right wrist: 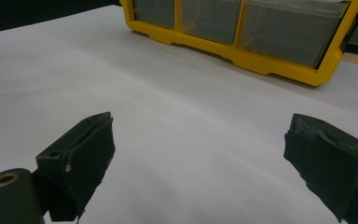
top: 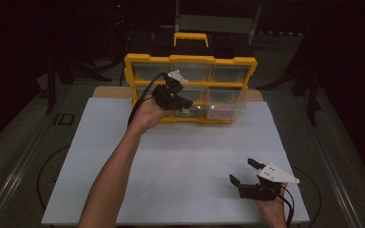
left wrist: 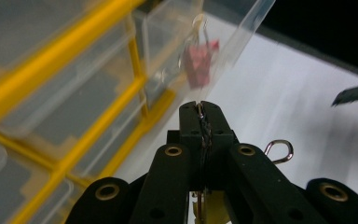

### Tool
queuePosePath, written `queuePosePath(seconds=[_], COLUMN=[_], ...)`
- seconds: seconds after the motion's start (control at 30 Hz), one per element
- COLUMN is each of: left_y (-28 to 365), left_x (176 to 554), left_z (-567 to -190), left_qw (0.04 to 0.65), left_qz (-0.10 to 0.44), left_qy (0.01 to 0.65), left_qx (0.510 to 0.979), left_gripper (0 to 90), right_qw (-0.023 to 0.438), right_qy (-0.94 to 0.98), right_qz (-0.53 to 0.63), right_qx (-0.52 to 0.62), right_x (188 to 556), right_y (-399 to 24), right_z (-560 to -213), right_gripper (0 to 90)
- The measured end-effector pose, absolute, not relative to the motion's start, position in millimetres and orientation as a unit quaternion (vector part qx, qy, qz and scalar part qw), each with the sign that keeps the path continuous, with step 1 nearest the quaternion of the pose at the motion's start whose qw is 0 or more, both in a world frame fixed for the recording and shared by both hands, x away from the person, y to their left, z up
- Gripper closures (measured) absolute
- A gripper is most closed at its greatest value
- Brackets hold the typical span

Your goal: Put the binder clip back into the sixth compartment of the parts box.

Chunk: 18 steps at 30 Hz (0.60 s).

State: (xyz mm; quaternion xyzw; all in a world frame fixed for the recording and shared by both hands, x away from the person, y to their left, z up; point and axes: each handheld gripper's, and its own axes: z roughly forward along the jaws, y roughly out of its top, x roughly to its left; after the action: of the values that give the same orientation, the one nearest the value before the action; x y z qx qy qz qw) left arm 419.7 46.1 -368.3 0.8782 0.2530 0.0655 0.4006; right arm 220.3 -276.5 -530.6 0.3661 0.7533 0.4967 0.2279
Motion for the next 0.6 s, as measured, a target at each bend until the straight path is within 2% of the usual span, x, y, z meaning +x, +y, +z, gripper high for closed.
queuePosePath(seconds=[0.6], left_y=[23.6], left_x=[435.3], left_z=[-341.9], left_qw=[0.431], left_qz=[0.07], left_qy=[0.238], left_qx=[0.868], left_gripper=[90.0], right_qw=[0.225], right_qy=[0.751], right_qz=[0.5], right_qx=[0.367], right_x=[221.0], right_y=[-275.2], right_z=[-531.1], right_gripper=[7.8])
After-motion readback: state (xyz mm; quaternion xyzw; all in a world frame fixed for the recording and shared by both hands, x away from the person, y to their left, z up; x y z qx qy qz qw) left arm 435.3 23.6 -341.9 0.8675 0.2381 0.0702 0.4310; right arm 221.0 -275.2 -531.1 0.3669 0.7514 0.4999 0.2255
